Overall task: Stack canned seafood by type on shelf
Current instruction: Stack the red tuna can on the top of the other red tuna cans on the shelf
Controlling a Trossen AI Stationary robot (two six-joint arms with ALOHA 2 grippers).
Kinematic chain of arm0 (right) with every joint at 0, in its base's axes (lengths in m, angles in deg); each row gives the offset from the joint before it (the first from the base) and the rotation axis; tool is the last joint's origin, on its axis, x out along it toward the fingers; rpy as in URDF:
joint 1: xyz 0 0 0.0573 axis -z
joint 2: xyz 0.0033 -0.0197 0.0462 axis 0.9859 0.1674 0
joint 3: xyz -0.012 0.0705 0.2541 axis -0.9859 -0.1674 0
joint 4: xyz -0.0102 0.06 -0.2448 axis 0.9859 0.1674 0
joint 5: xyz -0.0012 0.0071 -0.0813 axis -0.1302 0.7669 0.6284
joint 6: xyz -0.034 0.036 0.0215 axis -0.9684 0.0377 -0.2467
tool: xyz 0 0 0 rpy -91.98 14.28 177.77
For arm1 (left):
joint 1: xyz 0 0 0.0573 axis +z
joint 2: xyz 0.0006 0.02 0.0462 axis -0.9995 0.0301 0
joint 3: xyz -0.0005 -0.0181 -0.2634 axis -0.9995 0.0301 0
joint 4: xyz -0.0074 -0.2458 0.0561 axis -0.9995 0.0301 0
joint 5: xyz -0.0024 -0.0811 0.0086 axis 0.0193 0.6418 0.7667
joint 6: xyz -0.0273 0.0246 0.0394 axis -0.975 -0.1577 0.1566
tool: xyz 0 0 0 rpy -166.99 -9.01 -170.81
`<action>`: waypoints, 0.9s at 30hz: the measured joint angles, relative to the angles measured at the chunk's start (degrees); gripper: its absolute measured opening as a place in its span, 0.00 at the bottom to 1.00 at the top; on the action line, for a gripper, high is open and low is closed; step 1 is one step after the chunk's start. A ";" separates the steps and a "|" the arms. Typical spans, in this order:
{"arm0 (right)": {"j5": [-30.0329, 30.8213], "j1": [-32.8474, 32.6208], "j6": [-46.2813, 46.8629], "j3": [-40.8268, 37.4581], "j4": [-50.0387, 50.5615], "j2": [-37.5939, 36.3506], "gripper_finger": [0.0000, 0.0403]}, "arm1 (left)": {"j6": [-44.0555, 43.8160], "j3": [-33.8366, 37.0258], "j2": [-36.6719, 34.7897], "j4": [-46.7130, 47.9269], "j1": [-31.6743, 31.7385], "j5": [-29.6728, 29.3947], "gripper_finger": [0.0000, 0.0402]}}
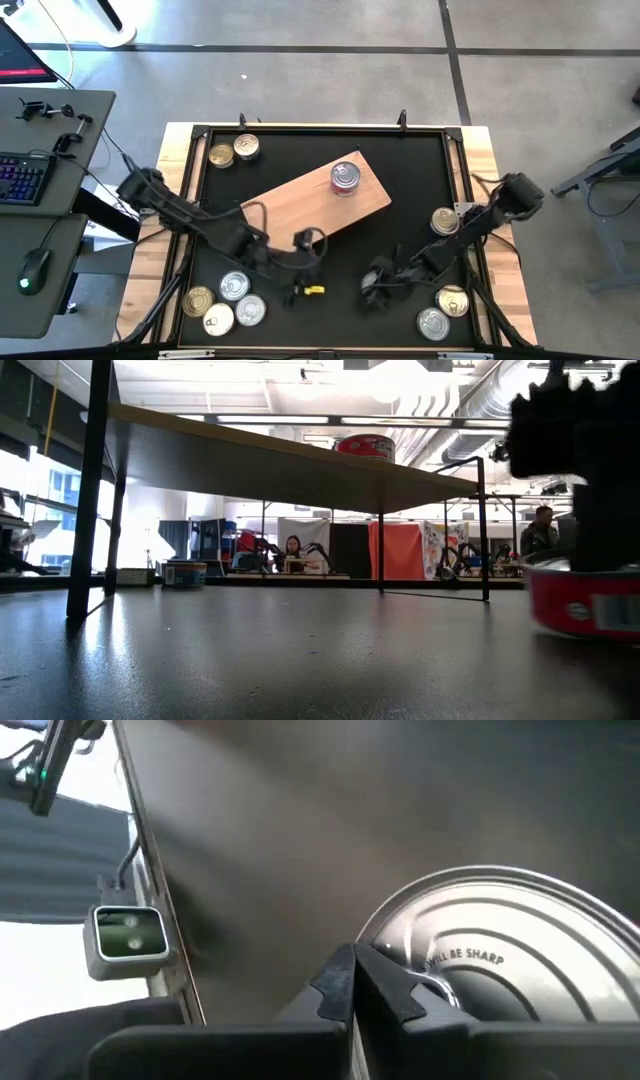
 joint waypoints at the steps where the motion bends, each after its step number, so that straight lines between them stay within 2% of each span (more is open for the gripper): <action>1: 0.01 0.24 -1.76 2.19 0.45 1.18 0.00 | -0.21 0.00 1.12 -0.86 -0.26 0.55 0.00; 5: 0.10 0.81 -9.21 11.07 6.02 2.38 0.00 | -0.34 0.00 3.66 -2.24 -1.81 2.35 0.00; 9: 0.62 0.27 -8.28 18.77 21.52 1.32 0.00 | 0.66 0.00 3.83 -2.16 -3.97 2.19 0.00; 12: 1.89 -1.85 -6.46 23.44 30.39 0.80 0.00 | 3.75 0.00 4.20 -3.14 -5.69 -1.08 0.00; 18: 1.73 -7.37 7.00 26.41 43.91 0.68 0.00 | 8.53 0.02 12.22 -12.70 -5.46 -3.41 0.00; 23: 1.94 -10.88 24.79 24.23 51.28 0.58 0.00 | 11.73 -0.03 19.30 -25.86 -3.74 -2.61 0.00; 27: 2.09 -11.74 33.53 19.45 46.84 0.57 0.00 | 11.92 -0.98 23.92 -29.03 -1.49 -3.08 0.00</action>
